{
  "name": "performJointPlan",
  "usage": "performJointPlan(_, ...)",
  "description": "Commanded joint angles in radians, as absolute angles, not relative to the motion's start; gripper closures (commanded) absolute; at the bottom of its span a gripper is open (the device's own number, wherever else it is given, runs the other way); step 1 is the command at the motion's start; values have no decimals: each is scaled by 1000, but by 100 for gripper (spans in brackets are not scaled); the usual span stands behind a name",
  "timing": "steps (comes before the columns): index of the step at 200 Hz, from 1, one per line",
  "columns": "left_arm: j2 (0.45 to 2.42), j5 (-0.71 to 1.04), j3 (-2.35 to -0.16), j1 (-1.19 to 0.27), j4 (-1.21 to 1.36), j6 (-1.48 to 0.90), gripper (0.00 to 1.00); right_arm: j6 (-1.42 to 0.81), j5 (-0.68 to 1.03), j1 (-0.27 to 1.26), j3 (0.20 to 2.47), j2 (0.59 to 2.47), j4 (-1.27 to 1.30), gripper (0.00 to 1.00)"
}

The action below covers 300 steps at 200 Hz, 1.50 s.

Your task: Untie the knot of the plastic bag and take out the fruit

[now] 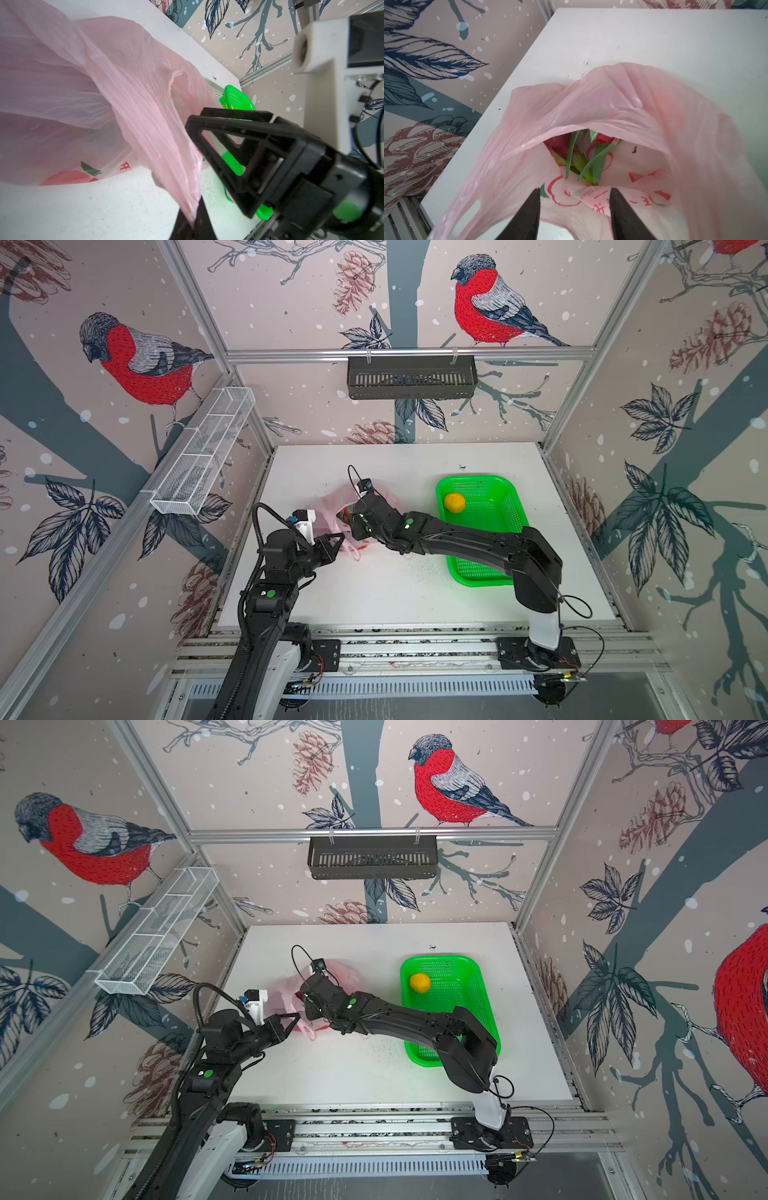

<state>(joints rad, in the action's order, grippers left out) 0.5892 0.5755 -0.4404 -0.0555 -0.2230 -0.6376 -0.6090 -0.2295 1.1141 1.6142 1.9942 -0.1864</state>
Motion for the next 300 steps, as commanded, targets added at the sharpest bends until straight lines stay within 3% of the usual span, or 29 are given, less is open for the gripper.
performJointPlan(1,577,603,-433,-54,-235,-658,100,-646,-181,1118,1639,2036,-178,48)
performJointPlan(68,557,636,-430,-55,-279,-671,100,-703,-212,1093,1672,2141,-157,50)
performJointPlan(207,562,646,-425,-54,-283,-683,100,-809,-493,1004,1703,2188,-130,45)
performJointPlan(300,702,627,-494,-54,-147,-647,100,-844,-490,955,1746,2214,-150,41)
